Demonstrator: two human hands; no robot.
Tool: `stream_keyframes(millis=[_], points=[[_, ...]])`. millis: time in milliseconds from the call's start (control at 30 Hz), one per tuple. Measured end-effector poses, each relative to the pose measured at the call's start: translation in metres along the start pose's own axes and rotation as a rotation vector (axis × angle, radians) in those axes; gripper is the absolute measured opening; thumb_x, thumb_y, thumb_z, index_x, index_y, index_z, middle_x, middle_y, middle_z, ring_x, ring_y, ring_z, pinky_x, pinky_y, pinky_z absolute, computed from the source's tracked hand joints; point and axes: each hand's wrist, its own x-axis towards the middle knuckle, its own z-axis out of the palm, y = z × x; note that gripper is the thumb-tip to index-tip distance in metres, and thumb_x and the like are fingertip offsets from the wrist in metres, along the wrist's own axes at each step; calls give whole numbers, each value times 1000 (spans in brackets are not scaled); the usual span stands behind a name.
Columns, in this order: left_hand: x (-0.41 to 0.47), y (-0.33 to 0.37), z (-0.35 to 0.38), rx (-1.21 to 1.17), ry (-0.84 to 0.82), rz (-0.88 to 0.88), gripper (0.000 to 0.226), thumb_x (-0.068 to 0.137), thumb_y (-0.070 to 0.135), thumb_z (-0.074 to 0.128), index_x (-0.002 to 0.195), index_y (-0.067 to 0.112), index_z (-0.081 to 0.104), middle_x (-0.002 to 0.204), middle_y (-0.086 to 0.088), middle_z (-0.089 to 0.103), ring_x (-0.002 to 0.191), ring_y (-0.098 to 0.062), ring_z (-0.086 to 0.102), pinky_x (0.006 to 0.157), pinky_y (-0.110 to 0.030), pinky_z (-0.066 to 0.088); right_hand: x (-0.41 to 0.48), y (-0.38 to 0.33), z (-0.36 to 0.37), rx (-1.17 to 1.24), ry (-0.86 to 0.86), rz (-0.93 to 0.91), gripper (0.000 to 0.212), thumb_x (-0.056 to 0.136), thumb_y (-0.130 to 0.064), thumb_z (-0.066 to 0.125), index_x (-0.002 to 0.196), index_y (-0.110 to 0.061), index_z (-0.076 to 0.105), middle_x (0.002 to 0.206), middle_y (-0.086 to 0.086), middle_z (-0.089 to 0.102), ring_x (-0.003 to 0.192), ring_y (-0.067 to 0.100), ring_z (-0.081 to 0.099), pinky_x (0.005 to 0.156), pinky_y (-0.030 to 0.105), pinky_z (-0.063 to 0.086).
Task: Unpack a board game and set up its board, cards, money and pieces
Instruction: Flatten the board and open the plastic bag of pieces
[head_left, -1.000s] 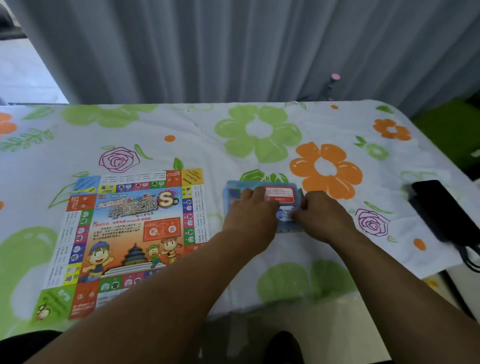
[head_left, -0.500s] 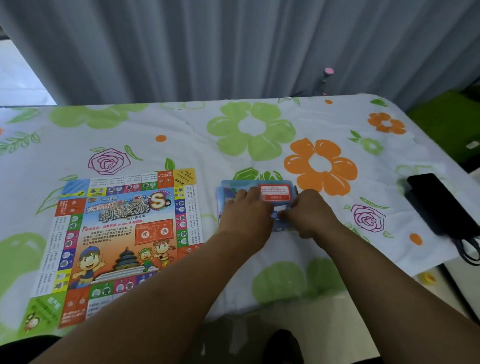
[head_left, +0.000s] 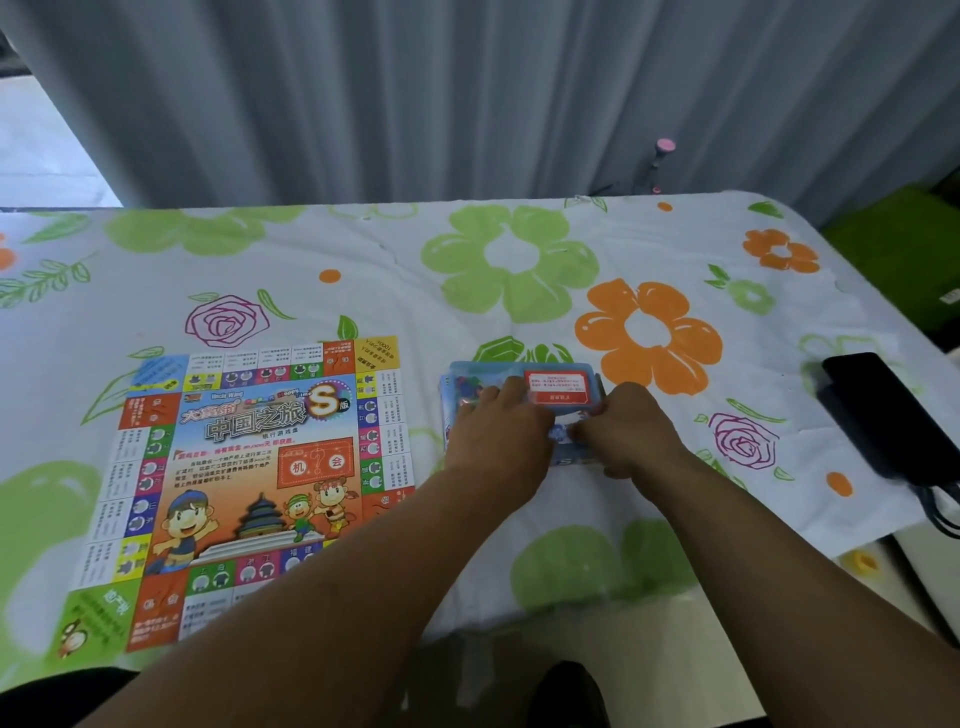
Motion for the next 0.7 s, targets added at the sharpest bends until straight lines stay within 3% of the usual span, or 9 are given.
stream_keyframes(millis=[233, 433, 533, 700], points=[[-1, -1, -1, 3, -13, -4, 38, 97, 35, 55, 133, 26, 60, 144, -7, 41, 128, -31, 45, 107, -48, 39, 3, -2, -5, -79, 66, -33, 26, 79, -26, 73, 101, -12, 67, 88, 6, 69, 74, 23, 67, 67, 39, 59], [-2, 0, -4, -21, -26, -13, 36, 96, 34, 56, 131, 26, 62, 142, -7, 42, 126, -31, 46, 106, -48, 39, 2, -5, -7, 32, 62, -16, 21, 77, -17, 75, 95, -13, 65, 88, 10, 70, 78, 28, 70, 73, 49, 61], [-4, 0, -9, -138, -2, -31, 37, 94, 33, 58, 130, 24, 61, 139, -6, 43, 124, -29, 47, 103, -45, 42, -1, -10, -17, 125, 80, 6, 10, 77, -7, 74, 81, -10, 65, 82, 15, 70, 74, 32, 71, 70, 52, 61], [-4, 3, -21, -291, 131, -46, 61, 81, 33, 73, 136, 17, 51, 136, -6, 46, 126, -26, 44, 102, -37, 39, -13, -24, -37, 238, 82, 4, 10, 81, 0, 70, 77, -6, 62, 81, 20, 71, 60, 26, 63, 51, 31, 48]])
